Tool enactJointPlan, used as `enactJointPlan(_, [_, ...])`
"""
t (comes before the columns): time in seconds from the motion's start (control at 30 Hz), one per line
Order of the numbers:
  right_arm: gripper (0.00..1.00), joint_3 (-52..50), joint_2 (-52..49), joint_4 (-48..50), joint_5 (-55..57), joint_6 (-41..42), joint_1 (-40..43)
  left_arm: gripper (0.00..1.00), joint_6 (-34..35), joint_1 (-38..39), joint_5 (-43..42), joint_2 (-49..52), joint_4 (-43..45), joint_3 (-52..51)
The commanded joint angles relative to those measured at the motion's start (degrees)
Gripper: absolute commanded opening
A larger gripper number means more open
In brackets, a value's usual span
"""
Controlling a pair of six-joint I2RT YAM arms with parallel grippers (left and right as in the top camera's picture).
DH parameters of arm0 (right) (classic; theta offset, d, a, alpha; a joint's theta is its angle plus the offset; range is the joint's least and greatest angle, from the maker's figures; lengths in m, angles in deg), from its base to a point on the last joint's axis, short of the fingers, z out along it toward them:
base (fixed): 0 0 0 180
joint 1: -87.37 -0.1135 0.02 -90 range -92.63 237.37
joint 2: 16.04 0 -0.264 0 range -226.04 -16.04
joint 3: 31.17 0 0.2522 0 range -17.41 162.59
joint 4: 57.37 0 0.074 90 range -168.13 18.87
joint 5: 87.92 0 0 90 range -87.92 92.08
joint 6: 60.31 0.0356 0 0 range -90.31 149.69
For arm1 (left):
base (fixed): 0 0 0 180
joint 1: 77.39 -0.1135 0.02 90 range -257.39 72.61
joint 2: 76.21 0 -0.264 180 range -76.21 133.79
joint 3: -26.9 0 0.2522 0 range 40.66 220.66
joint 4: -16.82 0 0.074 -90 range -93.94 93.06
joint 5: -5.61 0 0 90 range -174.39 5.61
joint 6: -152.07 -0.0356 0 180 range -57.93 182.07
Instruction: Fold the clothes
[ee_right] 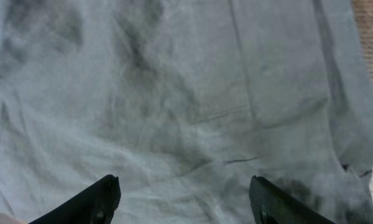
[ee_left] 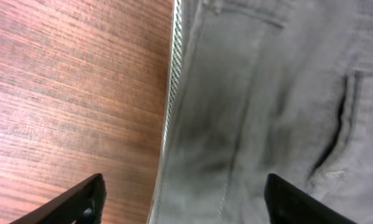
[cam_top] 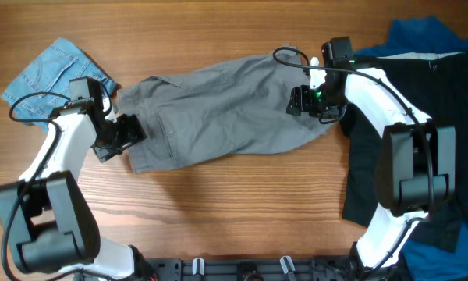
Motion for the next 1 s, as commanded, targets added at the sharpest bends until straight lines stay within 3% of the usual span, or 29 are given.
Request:
enactJointPlan(0.0, [0.71,-0.83,-0.87,0.52,-2.14,-1.95,-0.13,0.87,-4.96,-0.48,-5.11,3.74,3.69,-2.36])
enactJointPlan(0.07, [0.71,-0.83,-0.87,0.92,-2.12,-1.92,-0.13,0.85,-8.31,-0.48,-9.57,6.60,4.37,-2.49])
enactJointPlan(0.13, [0.72,-0.83,-0.87,1.16,-2.12,-1.77,-0.13,0.75,-9.90,-0.48,-11.63,9.31,4.68,-2.49])
enactJointPlan(0.2, [0.72,-0.83,-0.87,1.29,-1.73,-1.77,-0.07,0.56,-10.64,-0.48,-12.68,12.46,4.79,-2.49])
enactJointPlan(0.23, [0.72,-0.83,-0.87,1.29,-1.75,-1.77,-0.09,0.39,-10.62,-0.48,-12.70,14.23,4.81,-2.49])
enactJointPlan(0.33, [0.69,-0.83,-0.87,1.33,-1.75,-1.79,-0.09,0.05,-10.62,-0.48,-13.07,17.53,4.31,-2.49])
enactJointPlan(0.47, [0.47,-0.76,-0.72,0.66,-1.77,-1.79,0.00,0.04,-10.56,-1.14,-11.52,15.76,0.31,-1.42])
enactJointPlan(0.57, [0.45,-0.76,1.27,-1.01,-1.75,-1.84,0.50,0.04,-10.12,-2.82,-6.12,13.09,-10.54,4.59])
enactJointPlan(0.63, [0.45,-0.76,4.28,-1.53,-1.77,-1.79,0.81,0.04,-7.78,-4.39,3.10,9.92,-22.99,13.77])
enactJointPlan(0.73, [0.44,-0.76,8.20,-1.03,-1.77,-0.98,0.83,0.04,-4.22,-5.09,10.40,6.75,-34.69,27.63])
enactJointPlan(0.87, [0.44,-0.76,9.77,-0.13,-1.75,0.00,0.83,0.04,-4.11,-2.25,5.33,3.78,-39.54,39.85])
enactJointPlan(0.97, [0.44,-0.76,9.75,-0.07,-1.75,0.20,0.83,0.04,-4.09,2.62,0.55,2.45,-38.25,40.13])
